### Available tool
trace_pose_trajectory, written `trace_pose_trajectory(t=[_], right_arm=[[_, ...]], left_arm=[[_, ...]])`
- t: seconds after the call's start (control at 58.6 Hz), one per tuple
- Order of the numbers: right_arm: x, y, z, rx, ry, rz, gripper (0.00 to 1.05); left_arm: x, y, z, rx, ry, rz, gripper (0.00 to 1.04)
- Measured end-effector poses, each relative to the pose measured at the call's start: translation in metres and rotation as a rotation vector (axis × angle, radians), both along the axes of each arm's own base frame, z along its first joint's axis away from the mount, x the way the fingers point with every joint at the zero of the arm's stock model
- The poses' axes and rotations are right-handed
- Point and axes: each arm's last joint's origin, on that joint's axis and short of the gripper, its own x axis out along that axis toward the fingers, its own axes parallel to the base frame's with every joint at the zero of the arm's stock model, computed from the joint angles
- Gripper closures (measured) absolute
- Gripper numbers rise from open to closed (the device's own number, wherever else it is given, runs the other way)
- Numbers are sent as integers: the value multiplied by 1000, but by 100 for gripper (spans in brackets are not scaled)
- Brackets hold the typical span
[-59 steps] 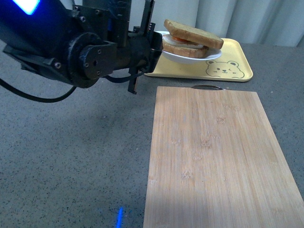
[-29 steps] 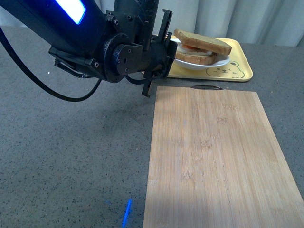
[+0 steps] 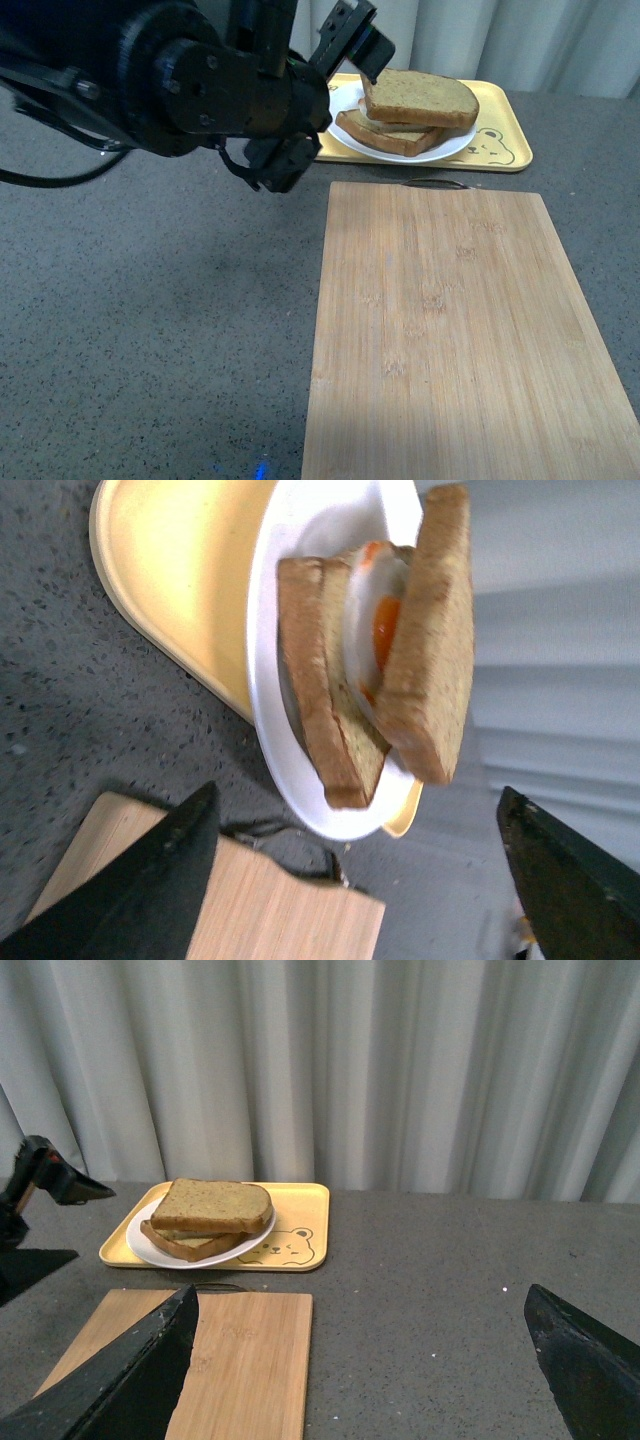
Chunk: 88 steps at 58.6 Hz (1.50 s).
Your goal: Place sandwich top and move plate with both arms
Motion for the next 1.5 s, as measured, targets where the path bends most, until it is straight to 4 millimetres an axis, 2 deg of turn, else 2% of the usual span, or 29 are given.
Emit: trace_pose_trajectory(t=[0.034,0.068,0.136,0.222,0.324,0.375,0.597,0.836,0.989,1.125,1.313,1.501], right_arm=[[0,0,0,0,0,0,9],[0,0,0,0,0,0,9],[0,0,0,0,0,0,9],[0,0,0,0,0,0,9],[0,0,0,0,0,-1,9],[0,0,0,0,0,0,9],[0,0,0,0,0,0,9],[0,0,0,0,0,0,9],[0,0,0,0,0,0,9],[0,0,0,0,0,-1,9],[0,0,0,0,0,0,9],[0,0,0,0,0,0,9]], left_arm=[[-10,2,6,78,-53,1,5],[-19,5,10,178,-165,45,9],[-42,21,16,423,-413,165,22],[-69,50,18,629,-539,208,36],[-94,83,24,776,-584,215,52],[-111,102,28,830,-591,208,65],[-156,138,33,882,-586,184,101],[-196,164,41,895,-573,178,101],[-214,173,50,893,-588,179,101],[-232,180,50,895,-585,176,101],[-247,192,51,894,-589,174,101],[-260,194,53,895,-594,183,101]])
